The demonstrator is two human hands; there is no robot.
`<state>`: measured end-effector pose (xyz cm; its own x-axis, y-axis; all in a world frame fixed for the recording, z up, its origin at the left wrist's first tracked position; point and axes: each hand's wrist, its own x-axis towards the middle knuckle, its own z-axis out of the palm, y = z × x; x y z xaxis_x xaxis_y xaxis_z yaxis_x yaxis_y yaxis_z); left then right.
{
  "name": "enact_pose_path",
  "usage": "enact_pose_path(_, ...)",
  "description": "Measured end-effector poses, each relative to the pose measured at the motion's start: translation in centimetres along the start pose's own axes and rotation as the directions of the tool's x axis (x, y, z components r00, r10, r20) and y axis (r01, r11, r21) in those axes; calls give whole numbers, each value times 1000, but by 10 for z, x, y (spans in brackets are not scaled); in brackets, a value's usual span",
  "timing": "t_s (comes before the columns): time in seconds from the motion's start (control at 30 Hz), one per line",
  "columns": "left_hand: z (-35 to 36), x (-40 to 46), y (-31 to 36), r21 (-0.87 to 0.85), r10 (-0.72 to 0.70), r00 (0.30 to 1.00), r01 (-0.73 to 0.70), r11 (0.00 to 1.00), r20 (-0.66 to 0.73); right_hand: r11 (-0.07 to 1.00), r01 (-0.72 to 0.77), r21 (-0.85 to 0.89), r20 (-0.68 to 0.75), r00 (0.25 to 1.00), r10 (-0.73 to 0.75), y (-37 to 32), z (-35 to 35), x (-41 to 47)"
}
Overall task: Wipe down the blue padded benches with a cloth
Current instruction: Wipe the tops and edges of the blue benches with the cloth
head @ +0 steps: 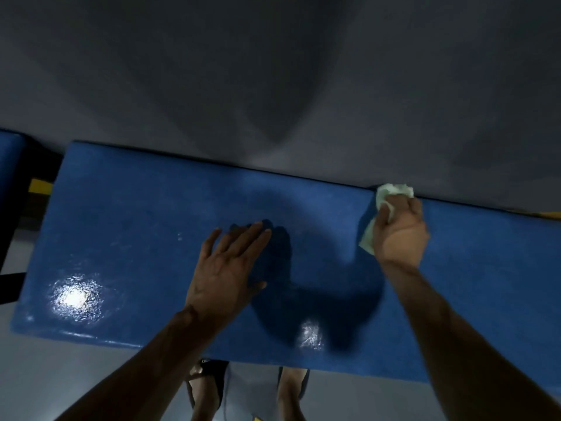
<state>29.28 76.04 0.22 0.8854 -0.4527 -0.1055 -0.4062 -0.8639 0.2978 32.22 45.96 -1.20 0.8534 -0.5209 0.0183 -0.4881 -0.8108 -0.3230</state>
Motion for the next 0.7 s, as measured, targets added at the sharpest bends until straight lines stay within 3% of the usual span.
enact_pose_path(0.1,1,-4,-14,27,-18,1000,18,999,20,998,20,65,59,998,-24,-69,29,-21)
enact_pose_path(0.23,1,-3,-17,50,-43,996,39,998,75,948,318,11,128,940,-317,-135,53,-39)
enact_pose_path(0.33,1,-2,-16,50,-60,993,55,997,105,865,500,-37,220,849,-481,-120,40,-26)
enact_pose_path(0.4,1,-3,-17,52,-65,991,59,997,118,827,546,-134,273,823,-499,-83,25,-10)
enact_pose_path(0.57,2,-4,-20,36,-48,992,44,998,113,921,293,-258,189,950,-249,4,-13,14)
enact_pose_path(0.7,5,-3,-22,9,-37,995,36,999,88,974,77,-213,116,992,-53,-33,7,-6)
